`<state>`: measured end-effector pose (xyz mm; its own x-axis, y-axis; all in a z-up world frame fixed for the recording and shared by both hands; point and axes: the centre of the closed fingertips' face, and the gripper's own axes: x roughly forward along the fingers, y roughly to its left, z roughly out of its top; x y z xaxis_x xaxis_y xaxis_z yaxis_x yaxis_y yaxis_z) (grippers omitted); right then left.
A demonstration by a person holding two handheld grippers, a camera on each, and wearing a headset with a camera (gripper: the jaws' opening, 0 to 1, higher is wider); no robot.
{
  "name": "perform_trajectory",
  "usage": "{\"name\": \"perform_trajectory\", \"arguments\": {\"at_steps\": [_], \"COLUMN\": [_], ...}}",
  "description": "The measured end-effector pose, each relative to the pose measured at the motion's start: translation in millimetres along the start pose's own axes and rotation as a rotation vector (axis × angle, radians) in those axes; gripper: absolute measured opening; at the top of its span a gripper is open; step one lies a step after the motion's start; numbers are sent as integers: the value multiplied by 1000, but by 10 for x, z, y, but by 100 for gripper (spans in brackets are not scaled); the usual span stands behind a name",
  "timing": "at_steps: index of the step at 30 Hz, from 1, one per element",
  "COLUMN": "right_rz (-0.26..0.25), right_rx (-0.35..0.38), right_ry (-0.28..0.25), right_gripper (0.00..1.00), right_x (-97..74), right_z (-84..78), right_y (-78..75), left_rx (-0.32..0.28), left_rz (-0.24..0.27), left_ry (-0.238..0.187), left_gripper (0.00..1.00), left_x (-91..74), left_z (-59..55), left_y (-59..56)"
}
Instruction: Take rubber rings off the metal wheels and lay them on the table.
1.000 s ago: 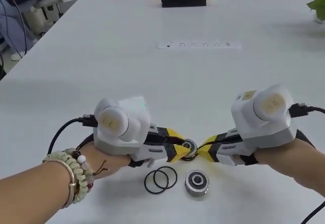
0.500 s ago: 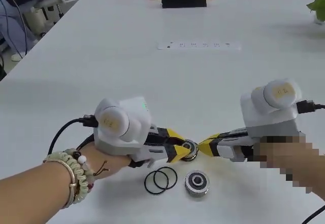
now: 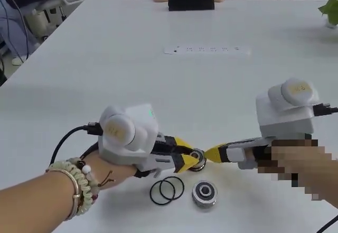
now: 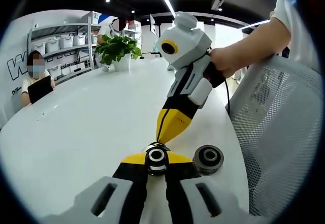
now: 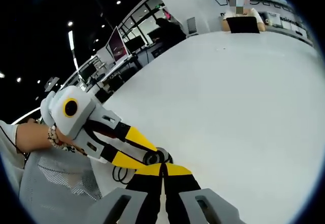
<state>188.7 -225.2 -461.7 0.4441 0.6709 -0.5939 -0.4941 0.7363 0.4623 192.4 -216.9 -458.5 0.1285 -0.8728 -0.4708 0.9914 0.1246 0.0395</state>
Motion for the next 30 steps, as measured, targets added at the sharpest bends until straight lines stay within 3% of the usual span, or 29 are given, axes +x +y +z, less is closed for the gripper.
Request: {"name": "perform_trajectory", "arguments": {"at_steps": [30], "right_rz": [38], "right_rx": [7], "right_ry": [-12], "right_gripper": [0], "right_x": [0], "right_z": [43], "right_y": [131], "left_rx": [-3], "left_rz": [-2], "left_ry": [-1], "left_gripper": [7], "left_x": [-1], "left_z": [-8], "left_y": [-19]}}
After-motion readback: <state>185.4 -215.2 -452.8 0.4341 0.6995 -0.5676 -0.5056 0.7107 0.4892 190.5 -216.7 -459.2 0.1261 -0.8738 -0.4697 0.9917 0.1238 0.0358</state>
